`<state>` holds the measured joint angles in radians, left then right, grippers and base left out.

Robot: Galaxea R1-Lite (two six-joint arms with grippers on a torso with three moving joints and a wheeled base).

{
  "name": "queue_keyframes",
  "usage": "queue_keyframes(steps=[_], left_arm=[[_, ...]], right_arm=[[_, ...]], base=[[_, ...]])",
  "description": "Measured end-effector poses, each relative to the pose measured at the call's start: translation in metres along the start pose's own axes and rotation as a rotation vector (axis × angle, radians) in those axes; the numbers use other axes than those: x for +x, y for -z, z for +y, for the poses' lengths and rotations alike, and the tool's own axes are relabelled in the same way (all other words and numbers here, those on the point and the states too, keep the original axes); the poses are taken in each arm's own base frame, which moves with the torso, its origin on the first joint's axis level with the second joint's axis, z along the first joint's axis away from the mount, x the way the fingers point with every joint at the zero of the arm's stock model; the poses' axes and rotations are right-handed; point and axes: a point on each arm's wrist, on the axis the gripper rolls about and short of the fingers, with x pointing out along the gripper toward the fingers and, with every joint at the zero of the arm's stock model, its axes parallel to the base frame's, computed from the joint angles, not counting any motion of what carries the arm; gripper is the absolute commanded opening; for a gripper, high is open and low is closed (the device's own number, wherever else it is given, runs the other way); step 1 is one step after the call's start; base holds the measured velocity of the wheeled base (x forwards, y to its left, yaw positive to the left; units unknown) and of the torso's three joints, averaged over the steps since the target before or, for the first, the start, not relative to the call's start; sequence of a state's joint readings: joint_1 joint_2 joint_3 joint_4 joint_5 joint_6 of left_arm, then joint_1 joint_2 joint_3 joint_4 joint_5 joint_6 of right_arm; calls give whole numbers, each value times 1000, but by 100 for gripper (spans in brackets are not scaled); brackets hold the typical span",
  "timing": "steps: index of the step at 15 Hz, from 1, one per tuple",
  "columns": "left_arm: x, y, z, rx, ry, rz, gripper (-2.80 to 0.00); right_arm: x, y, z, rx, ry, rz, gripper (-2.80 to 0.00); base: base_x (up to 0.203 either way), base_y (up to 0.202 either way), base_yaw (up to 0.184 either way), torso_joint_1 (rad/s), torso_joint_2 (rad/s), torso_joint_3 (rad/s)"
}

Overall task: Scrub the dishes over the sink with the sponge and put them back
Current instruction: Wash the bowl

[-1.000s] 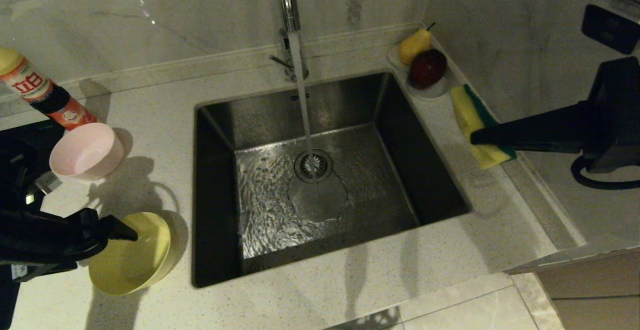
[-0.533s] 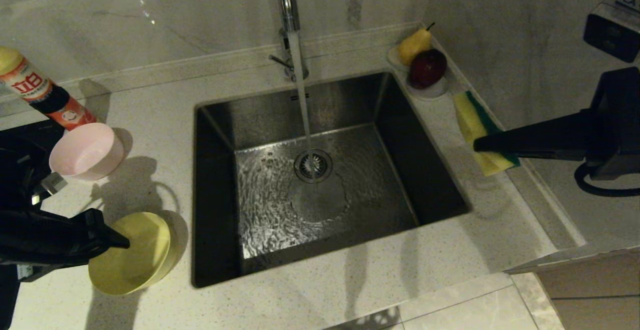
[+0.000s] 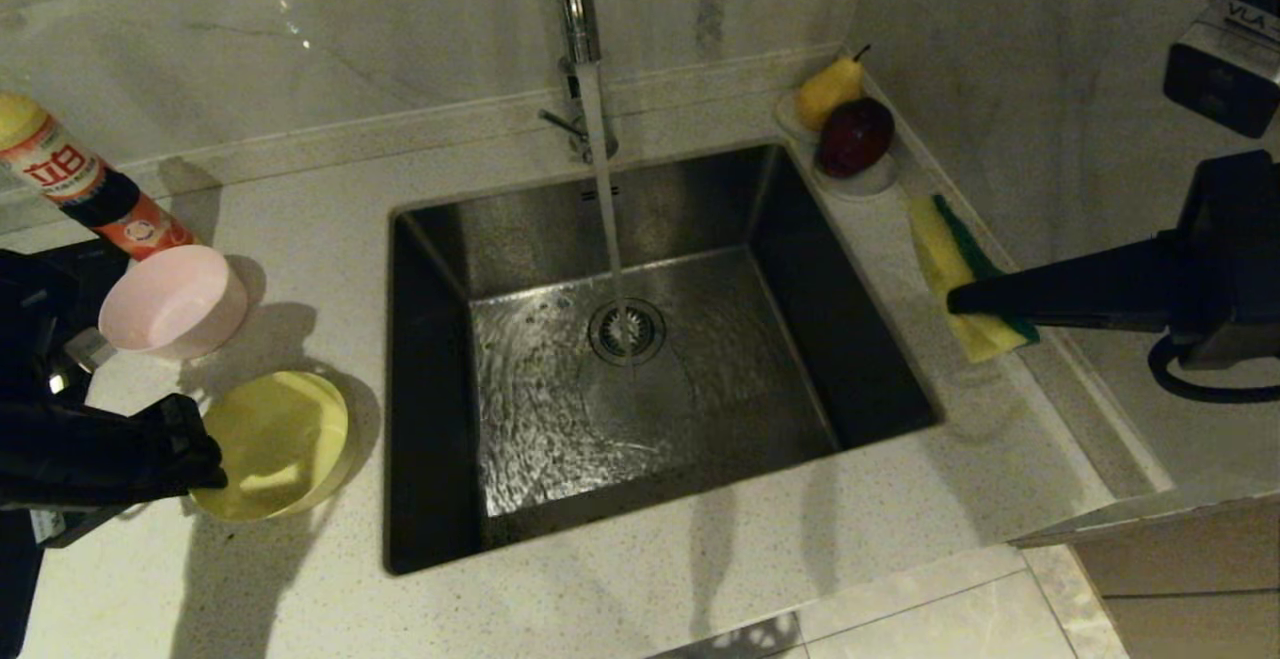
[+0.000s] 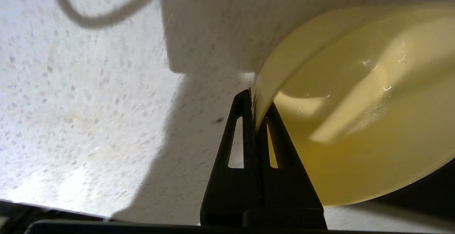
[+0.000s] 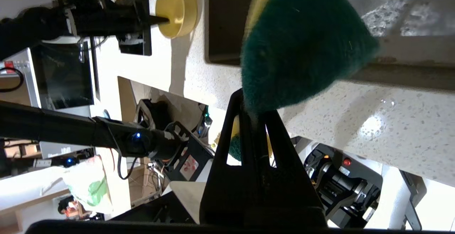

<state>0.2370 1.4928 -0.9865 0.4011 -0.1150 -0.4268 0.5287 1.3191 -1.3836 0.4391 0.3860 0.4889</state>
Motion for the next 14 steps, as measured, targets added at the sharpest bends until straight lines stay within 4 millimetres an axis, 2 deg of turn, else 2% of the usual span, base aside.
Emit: queue_keyframes(steps=[4, 6, 10, 12, 14], left_arm=[[-25, -18, -12, -109, 70, -100, -280], [-41, -25, -29, -134, 155, -137, -280], [-60, -28, -82, -90, 330, -135, -280], [-58, -25, -116, -72, 393, -86, -280], [-45, -18, -148, -46, 409, -43, -280]], right_arm=[[-1, 1, 0, 0, 0, 3, -280], [-2, 2, 0, -1, -2, 1, -280], [-10, 4, 3, -9, -8, -13, -280], [-12, 7, 2, -9, -5, -10, -280], [-15, 13, 0, -4, 3, 0, -280]], base=[[0, 0, 0, 0, 0, 0], [0, 0, 0, 0, 0, 0], [0, 0, 0, 0, 0, 0], [0, 0, 0, 0, 0, 0], [0, 0, 0, 0, 0, 0]])
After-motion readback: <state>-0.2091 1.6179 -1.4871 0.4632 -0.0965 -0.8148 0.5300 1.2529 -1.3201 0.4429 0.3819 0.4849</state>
